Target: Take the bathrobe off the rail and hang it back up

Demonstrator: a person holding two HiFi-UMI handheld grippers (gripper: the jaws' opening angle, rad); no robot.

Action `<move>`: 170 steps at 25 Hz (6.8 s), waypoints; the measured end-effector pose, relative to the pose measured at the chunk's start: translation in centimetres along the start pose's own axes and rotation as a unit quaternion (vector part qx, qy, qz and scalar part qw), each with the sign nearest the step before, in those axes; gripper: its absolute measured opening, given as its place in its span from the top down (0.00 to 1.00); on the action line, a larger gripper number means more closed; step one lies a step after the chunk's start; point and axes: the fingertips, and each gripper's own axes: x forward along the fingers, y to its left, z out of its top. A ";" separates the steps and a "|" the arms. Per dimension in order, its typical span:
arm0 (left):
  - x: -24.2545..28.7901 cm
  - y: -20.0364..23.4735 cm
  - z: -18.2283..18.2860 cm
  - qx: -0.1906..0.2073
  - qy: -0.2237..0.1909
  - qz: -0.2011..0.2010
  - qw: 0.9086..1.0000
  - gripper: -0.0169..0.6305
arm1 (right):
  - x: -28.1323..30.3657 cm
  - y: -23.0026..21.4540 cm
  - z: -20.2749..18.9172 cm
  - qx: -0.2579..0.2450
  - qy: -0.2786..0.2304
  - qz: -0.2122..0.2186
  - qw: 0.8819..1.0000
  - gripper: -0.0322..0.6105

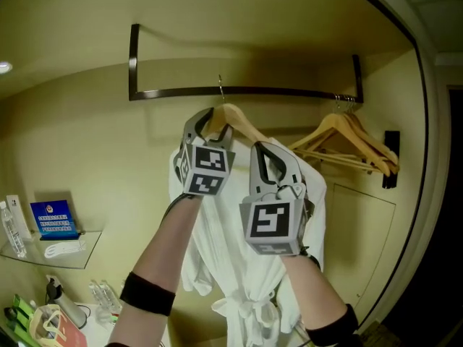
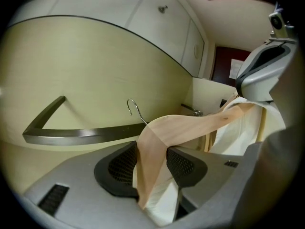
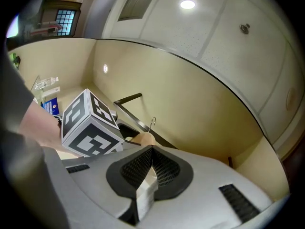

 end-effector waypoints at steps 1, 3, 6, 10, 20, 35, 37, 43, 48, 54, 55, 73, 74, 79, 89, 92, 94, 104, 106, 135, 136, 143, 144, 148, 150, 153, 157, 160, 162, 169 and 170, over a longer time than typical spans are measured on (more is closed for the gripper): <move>0.4 0.3 0.0 -0.001 -0.001 -0.001 1.000 0.68 | 0.5 -0.1 0.1 -0.005 0.000 -0.002 1.000 0.92; 1.2 0.7 -0.2 -0.003 -0.001 -0.003 1.000 0.68 | 1.5 -0.2 0.0 -0.017 0.000 -0.007 1.000 0.92; 2.1 0.9 -1.1 -0.008 0.004 -0.008 1.000 0.68 | 2.6 0.1 -0.9 -0.027 0.012 -0.010 1.000 0.92; 2.7 1.0 -3.1 -0.023 0.016 -0.013 1.000 0.68 | 3.6 1.2 -2.4 -0.027 0.022 -0.003 0.999 0.92; 2.0 0.3 -4.8 0.016 0.016 -0.005 1.000 0.68 | 3.8 2.6 -5.0 -0.023 0.042 -0.001 0.999 0.92; -4.5 -0.1 -5.9 0.084 0.050 0.044 0.994 0.66 | 0.8 3.0 -6.0 0.061 0.026 0.048 0.997 0.91; -6.8 -1.2 -6.7 0.079 0.065 0.047 0.994 0.66 | -0.7 3.4 -6.9 0.066 0.027 0.065 0.995 0.91; -15.1 -5.7 -8.9 0.051 0.138 0.063 0.987 0.76 | -7.8 5.8 -11.8 0.096 0.054 0.137 0.984 0.91; -25.3 -10.7 -13.2 -0.017 0.231 0.080 0.969 0.96 | -16.7 8.1 -17.9 0.152 0.105 0.193 0.964 0.91; -39.1 -17.5 -17.2 -0.092 0.355 0.088 0.926 0.97 | -27.8 12.3 -25.2 0.194 0.192 0.253 0.928 0.91; -41.3 -18.4 -17.5 -0.106 0.370 0.090 0.919 0.97 | -29.7 13.0 -26.0 0.194 0.208 0.262 0.922 0.91; -67.9 -23.7 -18.0 -0.226 0.456 0.076 0.857 0.97 | -55.3 21.1 -27.4 0.214 0.397 0.288 0.845 0.91; -68.8 -23.8 -17.8 -0.232 0.457 0.076 0.855 0.97 | -56.3 21.1 -27.3 0.219 0.403 0.284 0.842 0.91; -73.8 -24.6 -17.3 -0.247 0.468 0.074 0.845 0.97 | -60.9 21.4 -26.3 0.247 0.432 0.265 0.826 0.91; -77.9 -26.4 -15.8 -0.275 0.473 0.068 0.834 0.97 | -65.7 21.5 -25.2 0.252 0.458 0.253 0.814 0.91; -78.8 -26.3 -16.0 -0.281 0.476 0.078 0.830 0.97 | -65.9 21.7 -25.3 0.250 0.460 0.253 0.813 0.91; -79.1 -26.3 -16.1 -0.281 0.475 0.080 0.830 0.97 | -65.8 21.9 -25.4 0.249 0.460 0.253 0.814 0.91; -79.6 -27.4 -16.1 -0.290 0.479 0.080 0.825 0.97 | -65.7 22.5 -26.1 0.255 0.463 0.260 0.808 0.91; -79.8 -27.7 -16.1 -0.289 0.483 0.079 0.823 0.97 | -66.2 22.6 -26.4 0.254 0.467 0.264 0.805 0.91; -65.9 -31.0 -19.9 -0.285 0.459 0.072 0.839 0.97 | -56.2 18.4 -33.8 0.224 0.415 0.288 0.833 0.91; -64.8 -30.9 -20.1 -0.282 0.455 0.075 0.841 0.97 | -55.1 18.1 -34.0 0.223 0.409 0.289 0.836 0.91; -57.1 -30.4 -20.3 -0.258 0.431 0.086 0.860 0.97 | -44.9 14.8 -33.3 0.240 0.327 0.286 0.868 0.89; -55.8 -30.3 -20.3 -0.254 0.427 0.083 0.864 0.97 | -43.0 14.4 -32.8 0.240 0.311 0.285 0.874 0.88; -50.9 -29.0 -20.4 -0.234 0.404 0.061 0.882 0.97 | -36.2 13.6 -29.1 0.230 0.248 0.289 0.896 0.81; -48.3 -27.9 -20.7 -0.232 0.386 0.052 0.891 0.97 | -32.9 13.4 -26.8 0.210 0.218 0.293 0.907 0.80; -44.9 -26.4 -21.6 -0.235 0.361 0.035 0.902 0.97 | -28.2 13.1 -23.8 0.171 0.182 0.284 0.926 0.75; -40.9 -23.4 -22.1 -0.240 0.328 0.021 0.913 0.97 | -21.8 12.3 -19.4 0.097 0.142 0.261 0.950 0.69; -37.5 -20.4 -21.8 -0.247 0.297 0.021 0.922 0.97 | -16.9 10.9 -16.0 0.043 0.109 0.234 0.965 0.61; -35.1 -18.5 -21.2 -0.245 0.274 0.019 0.930 0.97 | -13.7 9.6 -13.6 0.007 0.090 0.209 0.974 0.61; -25.7 -12.9 -17.0 -0.251 0.190 -0.002 0.949 0.97 | -3.4 6.2 -8.0 -0.113 0.059 0.141 0.982 0.57; -24.4 -12.3 -16.4 -0.250 0.179 -0.006 0.952 0.97 | -2.1 5.9 -7.6 -0.125 0.061 0.134 0.981 0.53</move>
